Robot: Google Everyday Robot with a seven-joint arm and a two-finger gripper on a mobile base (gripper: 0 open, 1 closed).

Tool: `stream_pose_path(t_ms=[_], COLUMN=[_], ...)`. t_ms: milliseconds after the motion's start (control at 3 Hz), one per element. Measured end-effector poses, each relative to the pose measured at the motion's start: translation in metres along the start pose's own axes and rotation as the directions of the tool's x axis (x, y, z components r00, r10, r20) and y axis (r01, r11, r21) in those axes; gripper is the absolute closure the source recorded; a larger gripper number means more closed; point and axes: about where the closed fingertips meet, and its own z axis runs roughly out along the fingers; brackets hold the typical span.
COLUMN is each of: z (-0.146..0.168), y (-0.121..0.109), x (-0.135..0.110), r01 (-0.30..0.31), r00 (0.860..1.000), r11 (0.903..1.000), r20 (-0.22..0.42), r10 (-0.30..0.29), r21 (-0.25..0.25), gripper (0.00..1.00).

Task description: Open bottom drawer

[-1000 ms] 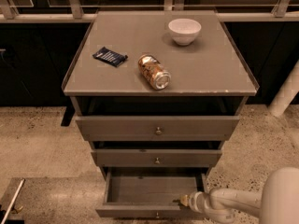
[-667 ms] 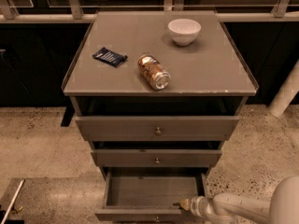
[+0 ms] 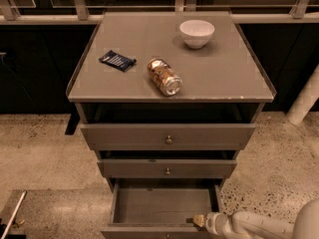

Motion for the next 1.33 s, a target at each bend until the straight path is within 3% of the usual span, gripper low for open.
stream_pose_path(t_ms=[333, 667, 1000, 1333], z=[-0.01, -0.046, -0.085, -0.094], y=[0.005, 0.015, 0.02, 0.015], x=[-0.008, -0.023, -0.035, -0.036], r01=[0.012, 0.049, 0.076, 0.064], r00=[0.998, 0.979, 0.942, 0.934], r11=[0.9967, 0.9873, 0.9838, 0.9855], r20=[0.07, 0.202, 0.334, 0.356], r10=[-0.007, -0.018, -0.018, -0.003], r21=[-0.08, -0.151, -0.162, -0.157], gripper=[1.0, 1.0, 0.81, 0.58])
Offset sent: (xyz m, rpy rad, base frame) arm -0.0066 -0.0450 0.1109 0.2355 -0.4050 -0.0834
